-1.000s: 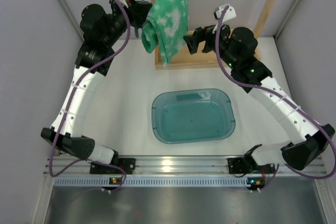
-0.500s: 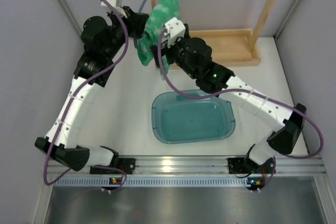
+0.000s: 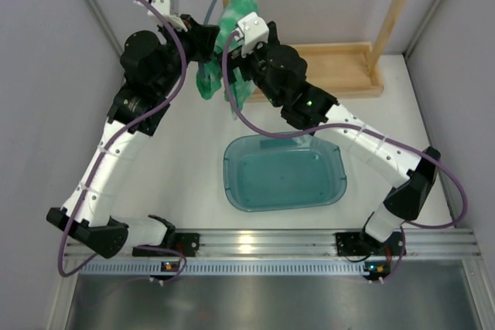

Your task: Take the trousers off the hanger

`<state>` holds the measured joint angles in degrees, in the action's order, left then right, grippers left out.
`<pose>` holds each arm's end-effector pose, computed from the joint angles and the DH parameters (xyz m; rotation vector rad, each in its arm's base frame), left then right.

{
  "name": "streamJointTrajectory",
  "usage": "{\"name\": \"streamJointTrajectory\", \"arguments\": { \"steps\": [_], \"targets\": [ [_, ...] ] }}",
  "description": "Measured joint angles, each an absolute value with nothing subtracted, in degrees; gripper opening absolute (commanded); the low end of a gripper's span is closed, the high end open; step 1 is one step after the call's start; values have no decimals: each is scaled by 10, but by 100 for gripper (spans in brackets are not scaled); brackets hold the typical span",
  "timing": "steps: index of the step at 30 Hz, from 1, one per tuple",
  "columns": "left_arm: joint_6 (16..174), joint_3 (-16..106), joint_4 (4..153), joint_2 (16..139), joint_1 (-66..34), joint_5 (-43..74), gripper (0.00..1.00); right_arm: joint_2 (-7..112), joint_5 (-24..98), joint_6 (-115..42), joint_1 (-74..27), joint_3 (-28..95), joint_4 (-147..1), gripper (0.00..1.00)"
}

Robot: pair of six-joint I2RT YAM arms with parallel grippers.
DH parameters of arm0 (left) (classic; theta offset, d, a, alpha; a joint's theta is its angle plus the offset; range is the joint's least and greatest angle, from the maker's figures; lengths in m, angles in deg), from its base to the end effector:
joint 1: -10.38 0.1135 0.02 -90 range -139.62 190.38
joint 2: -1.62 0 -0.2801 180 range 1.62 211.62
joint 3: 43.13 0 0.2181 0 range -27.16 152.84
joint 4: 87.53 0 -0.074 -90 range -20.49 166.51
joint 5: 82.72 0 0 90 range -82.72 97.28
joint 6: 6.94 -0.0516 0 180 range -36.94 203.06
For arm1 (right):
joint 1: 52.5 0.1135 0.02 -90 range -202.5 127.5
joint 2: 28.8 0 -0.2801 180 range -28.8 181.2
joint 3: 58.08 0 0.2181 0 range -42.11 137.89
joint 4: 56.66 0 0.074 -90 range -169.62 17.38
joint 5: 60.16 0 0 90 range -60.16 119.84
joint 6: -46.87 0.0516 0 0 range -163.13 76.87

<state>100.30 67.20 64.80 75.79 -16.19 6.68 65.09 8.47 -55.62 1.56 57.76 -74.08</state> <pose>0.2184 -0.1086 0.5302 0.1093 1.4478 -0.6215 0.2283 0.2828 0.4841 -0.5572 1.3978 0.3062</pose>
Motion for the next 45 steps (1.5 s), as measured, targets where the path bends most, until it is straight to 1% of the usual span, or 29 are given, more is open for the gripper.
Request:
{"name": "streamJointTrajectory", "arguments": {
  "steps": [11,17,22,26,29,36,39,40,42,43,45],
  "targets": [
    [979,676,636,758,-178,27,0,657,84,-547,20,588,-755,99],
    [973,682,619,763,-179,21,0,631,89,-530,37,558,-769,99],
    [971,687,616,769,-180,24,0,630,91,-523,44,558,-771,99],
    [971,688,616,769,-182,32,0,630,72,-521,44,558,-771,99],
    [971,691,615,769,-182,38,0,635,47,-526,45,558,-769,96],
    [977,694,615,769,-182,47,0,671,9,-546,45,563,-764,95],
    [980,694,614,769,-182,46,0,685,-3,-556,45,563,-755,88],
    [980,694,614,769,-182,46,0,689,-9,-560,45,563,-750,83],
    [980,694,614,768,-183,42,0,697,-27,-571,45,563,-739,76],
    [980,694,614,766,-183,38,0,700,-36,-576,45,563,-732,68],
    [980,694,614,763,-183,33,0,703,-52,-592,48,563,-717,58]
  ]
}}
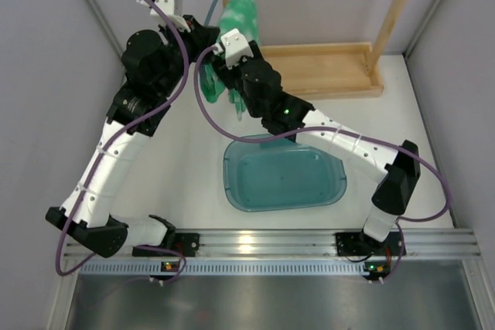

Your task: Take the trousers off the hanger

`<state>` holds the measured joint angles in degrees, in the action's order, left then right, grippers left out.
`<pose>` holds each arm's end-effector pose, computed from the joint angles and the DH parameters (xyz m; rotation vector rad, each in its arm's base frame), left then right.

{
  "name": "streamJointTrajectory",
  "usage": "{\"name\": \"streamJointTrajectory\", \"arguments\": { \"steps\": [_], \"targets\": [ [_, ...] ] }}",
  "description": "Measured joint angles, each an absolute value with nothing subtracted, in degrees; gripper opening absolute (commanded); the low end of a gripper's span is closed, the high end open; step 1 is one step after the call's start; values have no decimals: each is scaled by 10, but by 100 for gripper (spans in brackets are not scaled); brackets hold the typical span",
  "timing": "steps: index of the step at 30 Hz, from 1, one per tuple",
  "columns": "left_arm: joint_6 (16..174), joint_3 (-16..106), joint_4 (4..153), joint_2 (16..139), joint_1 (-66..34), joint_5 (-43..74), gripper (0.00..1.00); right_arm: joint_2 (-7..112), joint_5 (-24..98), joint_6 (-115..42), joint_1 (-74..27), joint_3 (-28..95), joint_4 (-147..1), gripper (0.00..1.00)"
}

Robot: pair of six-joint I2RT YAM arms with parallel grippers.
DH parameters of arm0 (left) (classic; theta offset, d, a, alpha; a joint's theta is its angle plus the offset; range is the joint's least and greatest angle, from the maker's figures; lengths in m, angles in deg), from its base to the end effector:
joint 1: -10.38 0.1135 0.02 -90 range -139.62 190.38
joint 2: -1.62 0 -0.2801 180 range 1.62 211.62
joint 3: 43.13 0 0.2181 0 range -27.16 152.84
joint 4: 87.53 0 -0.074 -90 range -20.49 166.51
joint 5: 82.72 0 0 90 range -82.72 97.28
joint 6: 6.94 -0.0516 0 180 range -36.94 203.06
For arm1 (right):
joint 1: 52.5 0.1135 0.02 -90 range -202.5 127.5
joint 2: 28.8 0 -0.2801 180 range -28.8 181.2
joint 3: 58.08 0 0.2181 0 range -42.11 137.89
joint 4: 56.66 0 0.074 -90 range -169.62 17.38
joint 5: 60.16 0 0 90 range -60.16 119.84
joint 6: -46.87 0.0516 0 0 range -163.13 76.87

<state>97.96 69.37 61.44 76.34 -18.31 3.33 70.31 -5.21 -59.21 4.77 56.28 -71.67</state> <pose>0.2150 -0.1136 0.5321 0.1205 1.4737 -0.5700 0.2363 0.3129 0.4479 -0.5126 1.4819 0.0862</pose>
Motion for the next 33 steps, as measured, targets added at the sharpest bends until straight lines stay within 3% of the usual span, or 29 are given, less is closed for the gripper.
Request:
{"name": "streamJointTrajectory", "arguments": {
  "steps": [2,5,6,7,33],
  "targets": [
    [980,694,615,759,-183,31,0,704,-65,-608,51,563,-703,51],
    [980,694,615,751,-184,31,0,704,-71,-627,53,563,-679,24],
    [980,694,617,748,-184,31,0,704,-73,-633,53,563,-672,5],
    [980,694,617,746,-185,31,0,704,-76,-639,54,563,-664,0],
    [982,570,645,686,-192,-105,0,702,-81,-690,52,597,-659,0]
  ]
}}
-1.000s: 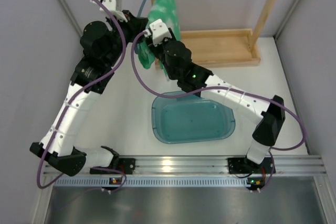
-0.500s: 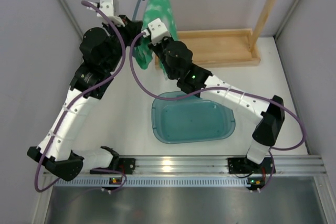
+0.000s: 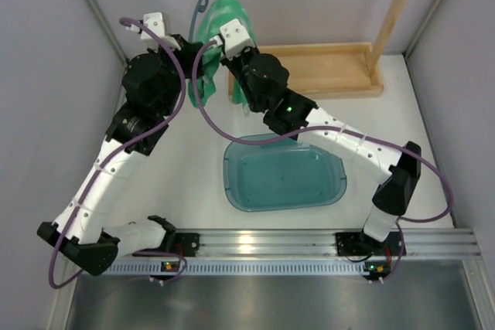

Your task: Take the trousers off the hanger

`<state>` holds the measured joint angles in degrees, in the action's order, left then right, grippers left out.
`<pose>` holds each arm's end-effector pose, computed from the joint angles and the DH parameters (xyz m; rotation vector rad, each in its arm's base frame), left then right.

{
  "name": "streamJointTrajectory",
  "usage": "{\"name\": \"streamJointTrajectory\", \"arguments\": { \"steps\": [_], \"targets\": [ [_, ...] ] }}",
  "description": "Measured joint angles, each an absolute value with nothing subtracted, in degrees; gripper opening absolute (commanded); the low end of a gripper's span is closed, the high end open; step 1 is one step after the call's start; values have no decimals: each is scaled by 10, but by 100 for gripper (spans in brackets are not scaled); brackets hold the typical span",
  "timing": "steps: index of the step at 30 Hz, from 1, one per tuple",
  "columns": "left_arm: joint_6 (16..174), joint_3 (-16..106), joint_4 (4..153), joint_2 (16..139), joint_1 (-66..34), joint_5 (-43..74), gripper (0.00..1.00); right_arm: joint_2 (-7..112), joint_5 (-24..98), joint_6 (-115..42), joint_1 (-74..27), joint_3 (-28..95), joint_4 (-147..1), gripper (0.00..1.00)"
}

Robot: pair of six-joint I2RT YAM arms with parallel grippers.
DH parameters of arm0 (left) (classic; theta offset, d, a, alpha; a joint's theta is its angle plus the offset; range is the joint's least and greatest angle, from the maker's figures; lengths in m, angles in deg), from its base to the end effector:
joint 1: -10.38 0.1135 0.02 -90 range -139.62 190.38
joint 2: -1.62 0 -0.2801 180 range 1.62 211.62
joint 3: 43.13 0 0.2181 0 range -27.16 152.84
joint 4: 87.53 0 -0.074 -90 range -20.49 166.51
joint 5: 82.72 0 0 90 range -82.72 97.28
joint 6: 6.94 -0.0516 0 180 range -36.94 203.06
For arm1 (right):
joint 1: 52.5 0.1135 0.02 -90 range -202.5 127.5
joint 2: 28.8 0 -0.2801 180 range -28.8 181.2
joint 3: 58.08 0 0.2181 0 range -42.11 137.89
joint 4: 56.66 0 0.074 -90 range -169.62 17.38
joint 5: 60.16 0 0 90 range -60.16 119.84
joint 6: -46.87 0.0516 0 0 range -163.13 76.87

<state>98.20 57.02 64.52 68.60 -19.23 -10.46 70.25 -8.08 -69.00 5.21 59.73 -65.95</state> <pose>0.1953 -0.0929 0.5018 -0.0644 1.4956 -0.4024 0.2318 0.3074 0.4791 -0.4859 1.3562 -0.0087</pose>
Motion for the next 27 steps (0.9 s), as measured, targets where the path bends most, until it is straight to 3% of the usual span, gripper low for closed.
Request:
{"name": "streamJointTrajectory", "arguments": {
  "steps": [27],
  "targets": [
    [1042,463,609,672,-175,-180,0,613,-196,-798,36,620,-541,0]
  ]
}}
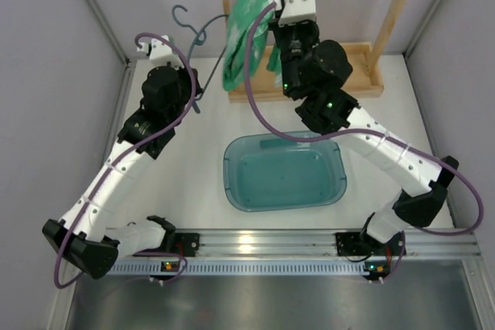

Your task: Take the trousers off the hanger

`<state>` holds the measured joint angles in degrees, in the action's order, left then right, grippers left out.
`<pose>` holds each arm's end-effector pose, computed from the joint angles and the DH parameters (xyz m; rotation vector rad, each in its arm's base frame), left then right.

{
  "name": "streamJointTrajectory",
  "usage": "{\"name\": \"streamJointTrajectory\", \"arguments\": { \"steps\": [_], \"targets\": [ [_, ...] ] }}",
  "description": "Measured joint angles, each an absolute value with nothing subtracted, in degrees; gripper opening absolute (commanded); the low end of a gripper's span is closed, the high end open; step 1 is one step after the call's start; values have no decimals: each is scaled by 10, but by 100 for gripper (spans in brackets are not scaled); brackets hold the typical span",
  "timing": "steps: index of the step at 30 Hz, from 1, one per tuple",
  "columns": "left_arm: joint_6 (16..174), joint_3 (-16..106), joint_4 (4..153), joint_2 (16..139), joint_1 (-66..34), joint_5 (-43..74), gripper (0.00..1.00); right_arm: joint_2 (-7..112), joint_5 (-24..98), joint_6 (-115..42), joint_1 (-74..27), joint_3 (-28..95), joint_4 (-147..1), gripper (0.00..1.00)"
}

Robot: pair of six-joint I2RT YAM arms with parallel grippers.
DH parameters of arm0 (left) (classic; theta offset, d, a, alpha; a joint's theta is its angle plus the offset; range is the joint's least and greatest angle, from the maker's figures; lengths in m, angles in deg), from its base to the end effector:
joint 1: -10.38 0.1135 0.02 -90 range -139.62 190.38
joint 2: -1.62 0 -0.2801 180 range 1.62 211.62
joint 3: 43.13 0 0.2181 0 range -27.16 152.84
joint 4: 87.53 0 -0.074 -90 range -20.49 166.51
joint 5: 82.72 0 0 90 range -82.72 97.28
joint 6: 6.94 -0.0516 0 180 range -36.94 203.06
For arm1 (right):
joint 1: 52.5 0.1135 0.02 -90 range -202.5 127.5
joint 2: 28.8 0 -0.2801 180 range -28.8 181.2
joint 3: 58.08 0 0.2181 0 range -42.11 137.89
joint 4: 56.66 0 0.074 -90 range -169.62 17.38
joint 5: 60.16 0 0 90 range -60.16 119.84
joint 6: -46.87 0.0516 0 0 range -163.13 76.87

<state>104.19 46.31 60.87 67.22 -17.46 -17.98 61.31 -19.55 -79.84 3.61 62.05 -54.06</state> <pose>0.2078 -0.0848 0.4404 -0.2282 1.6847 -0.2634 0.1998 0.2272 0.5607 -0.1346 1.2059 -0.1351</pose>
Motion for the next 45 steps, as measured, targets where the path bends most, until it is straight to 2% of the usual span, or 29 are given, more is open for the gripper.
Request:
{"name": "streamJointTrajectory", "arguments": {
  "steps": [8,14,19,27,36,40,45],
  "targets": [
    [1027,452,576,647,-128,-168,0,507,-141,-756,33,608,-621,0],
    [1000,450,568,623,-70,-190,0,368,-102,-720,32,492,-689,0],
    [982,442,568,610,-55,-194,0,285,-77,-677,32,415,-804,0],
    [963,422,568,575,-54,-191,0,206,-41,-624,32,341,-988,0],
    [961,390,558,506,-53,-152,0,133,-2,-584,32,256,-1106,0],
    [962,391,545,485,-53,-128,0,138,-4,-591,32,249,-1126,0],
    [966,389,524,467,-53,-108,0,118,-80,-631,32,220,-1104,0]
  ]
}}
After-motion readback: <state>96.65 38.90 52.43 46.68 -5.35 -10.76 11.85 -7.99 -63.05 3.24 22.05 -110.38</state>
